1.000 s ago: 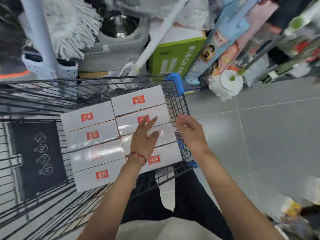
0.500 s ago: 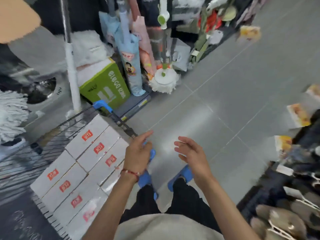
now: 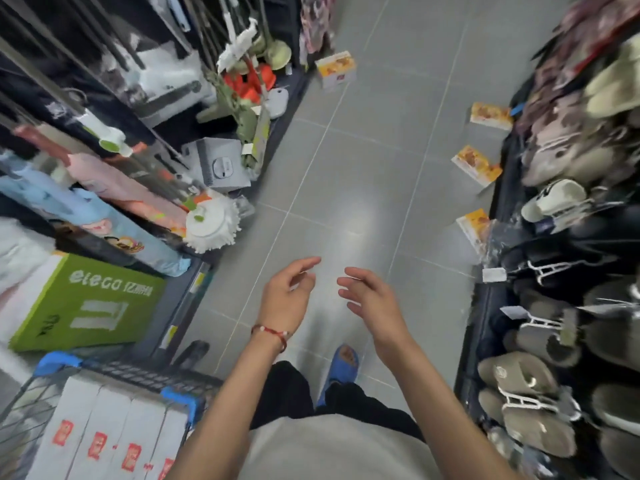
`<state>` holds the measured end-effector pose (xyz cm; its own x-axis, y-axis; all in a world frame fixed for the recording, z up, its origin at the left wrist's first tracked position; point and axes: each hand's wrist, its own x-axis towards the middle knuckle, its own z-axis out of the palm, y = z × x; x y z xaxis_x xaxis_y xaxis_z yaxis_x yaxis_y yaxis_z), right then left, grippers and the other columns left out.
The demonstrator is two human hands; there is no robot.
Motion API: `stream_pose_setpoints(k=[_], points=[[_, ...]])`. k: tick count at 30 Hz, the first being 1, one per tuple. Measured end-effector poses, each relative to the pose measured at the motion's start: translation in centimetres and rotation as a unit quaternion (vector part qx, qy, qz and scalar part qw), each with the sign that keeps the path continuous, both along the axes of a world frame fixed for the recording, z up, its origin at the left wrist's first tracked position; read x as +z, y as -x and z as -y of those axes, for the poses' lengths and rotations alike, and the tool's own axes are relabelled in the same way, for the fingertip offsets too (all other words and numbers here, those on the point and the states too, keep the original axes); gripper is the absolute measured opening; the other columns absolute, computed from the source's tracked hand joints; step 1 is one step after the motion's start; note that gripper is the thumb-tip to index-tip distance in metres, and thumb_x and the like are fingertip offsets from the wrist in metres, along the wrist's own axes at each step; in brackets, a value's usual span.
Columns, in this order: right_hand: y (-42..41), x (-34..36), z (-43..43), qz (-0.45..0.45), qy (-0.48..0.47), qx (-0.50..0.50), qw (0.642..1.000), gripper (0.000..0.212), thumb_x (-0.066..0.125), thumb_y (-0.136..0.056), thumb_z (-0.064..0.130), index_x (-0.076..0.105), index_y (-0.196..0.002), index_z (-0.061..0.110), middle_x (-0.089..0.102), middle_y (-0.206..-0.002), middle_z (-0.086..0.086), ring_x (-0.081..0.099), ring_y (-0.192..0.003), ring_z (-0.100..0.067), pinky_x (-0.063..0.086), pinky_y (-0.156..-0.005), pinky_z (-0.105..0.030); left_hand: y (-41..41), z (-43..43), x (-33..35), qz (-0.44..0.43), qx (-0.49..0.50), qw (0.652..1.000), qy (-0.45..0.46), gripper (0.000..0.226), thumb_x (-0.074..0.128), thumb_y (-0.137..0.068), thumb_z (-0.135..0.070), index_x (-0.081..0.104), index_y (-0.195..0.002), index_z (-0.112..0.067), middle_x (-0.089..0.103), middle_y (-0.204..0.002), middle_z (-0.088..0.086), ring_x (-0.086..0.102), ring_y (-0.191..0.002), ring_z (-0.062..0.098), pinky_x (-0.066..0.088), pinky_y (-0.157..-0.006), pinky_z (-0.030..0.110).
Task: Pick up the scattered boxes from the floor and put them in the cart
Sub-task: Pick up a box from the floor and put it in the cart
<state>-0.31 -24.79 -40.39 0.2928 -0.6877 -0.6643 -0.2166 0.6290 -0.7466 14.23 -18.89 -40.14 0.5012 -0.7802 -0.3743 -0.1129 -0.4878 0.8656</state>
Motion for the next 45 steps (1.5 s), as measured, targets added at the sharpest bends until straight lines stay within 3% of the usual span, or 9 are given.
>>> stream_pose_setpoints(k=[6, 9, 14, 21, 25, 31, 35, 40, 45], points=[[2.4, 0.2, 7.0, 0.005, -0.003, -0.082, 0.997, 0.024, 0.057, -0.101, 0.013, 0.068, -0.120, 0.021, 0.075, -0.118, -0.002, 0.070, -0.111, -0.021, 0.050, -0.101, -0.035, 1.0, 8.4, -0.1, -0.006, -0.061, 0.998, -0.001, 0.031, 0.056, -0.097, -0.003, 0.069, -0.115, -0.024, 0.070, -0.116, -0.007, 0.060, -0.095, -0.014, 0.045, -0.097, 0.014], [2.3, 0.2, 11.3, 0.009, -0.001, -0.104, 0.995, 0.023, 0.058, -0.100, 0.012, 0.068, -0.118, 0.021, 0.074, -0.120, -0.005, 0.070, -0.105, -0.018, 0.050, -0.098, -0.033, 0.8, 13.0, -0.2, -0.023, -0.070, 0.997, -0.008, 0.031, 0.053, -0.098, -0.001, 0.068, -0.120, -0.017, 0.067, -0.120, -0.002, 0.061, -0.104, 0.005, 0.047, -0.075, 0.004], [0.8, 0.1, 20.0, 0.008, 0.012, -0.121, 0.993, 0.024, 0.060, -0.099, 0.014, 0.069, -0.121, 0.019, 0.073, -0.121, -0.006, 0.071, -0.104, -0.015, 0.052, -0.089, -0.026, -0.7, 22.3, -0.8, -0.043, -0.086, 0.995, -0.007, 0.032, 0.051, -0.099, 0.002, 0.065, -0.125, -0.007, 0.066, -0.119, 0.002, 0.064, -0.083, -0.015, 0.044, -0.069, 0.000], [-1.1, 0.7, 32.1, -0.018, -0.004, -0.195, 0.981, 0.023, 0.063, -0.099, 0.016, 0.068, -0.120, 0.022, 0.073, -0.121, -0.007, 0.070, -0.108, -0.018, 0.051, -0.100, -0.033, -2.7, 36.3, -1.0, -0.072, -0.160, 0.984, -0.043, 0.029, 0.051, -0.101, -0.006, 0.066, -0.123, -0.016, 0.065, -0.125, 0.000, 0.059, -0.109, 0.014, 0.045, -0.056, 0.001], [-1.0, 1.0, 37.6, -0.019, -0.009, -0.245, 0.969, 0.023, 0.064, -0.098, 0.018, 0.068, -0.120, 0.023, 0.074, -0.118, -0.004, 0.070, -0.110, -0.017, 0.052, -0.097, -0.030, -3.2, 43.7, -1.1, -0.039, -0.220, 0.973, -0.050, 0.027, 0.054, -0.100, -0.010, 0.067, -0.121, -0.021, 0.068, -0.122, -0.004, 0.062, -0.108, 0.006, 0.048, -0.086, 0.006], [0.3, -0.6, 46.3, -0.019, -0.030, -0.293, 0.955, 0.022, 0.065, -0.098, 0.017, 0.069, -0.119, 0.023, 0.075, -0.116, -0.003, 0.071, -0.100, -0.012, 0.051, -0.088, -0.028, -2.4, 54.6, -1.8, -0.032, -0.254, 0.965, -0.061, 0.026, 0.055, -0.099, -0.008, 0.068, -0.121, -0.015, 0.069, -0.119, -0.002, 0.063, -0.107, 0.008, 0.042, -0.079, -0.002], [2.3, -2.4, 53.9, -0.021, -0.039, -0.309, 0.950, 0.024, 0.065, -0.098, 0.019, 0.069, -0.121, 0.022, 0.075, -0.117, -0.003, 0.071, -0.105, -0.015, 0.052, -0.099, -0.035, -0.7, 62.7, -3.1, -0.024, -0.264, 0.962, -0.072, 0.026, 0.055, -0.099, -0.009, 0.068, -0.120, -0.018, 0.069, -0.120, -0.003, 0.062, -0.112, 0.010, 0.042, -0.084, 0.004], [5.5, -4.3, 63.9, -0.030, -0.054, -0.318, 0.946, 0.020, 0.065, -0.097, 0.020, 0.069, -0.116, 0.026, 0.075, -0.115, -0.005, 0.071, -0.105, -0.016, 0.052, -0.104, -0.038, 2.6, 72.8, -4.4, -0.022, -0.281, 0.954, -0.102, 0.028, 0.054, -0.100, -0.010, 0.068, -0.123, -0.017, 0.068, -0.120, -0.005, 0.061, -0.109, 0.006, 0.040, -0.078, -0.001], [8.1, -5.5, 71.9, -0.061, -0.071, -0.304, 0.948, 0.021, 0.064, -0.099, 0.020, 0.068, -0.119, 0.025, 0.073, -0.117, -0.005, 0.070, -0.105, -0.016, 0.053, -0.103, -0.038, 6.0, 81.8, -5.5, -0.021, -0.299, 0.946, -0.125, 0.027, 0.054, -0.100, -0.011, 0.067, -0.124, -0.017, 0.068, -0.122, -0.002, 0.060, -0.111, 0.009, 0.041, -0.093, 0.015]])
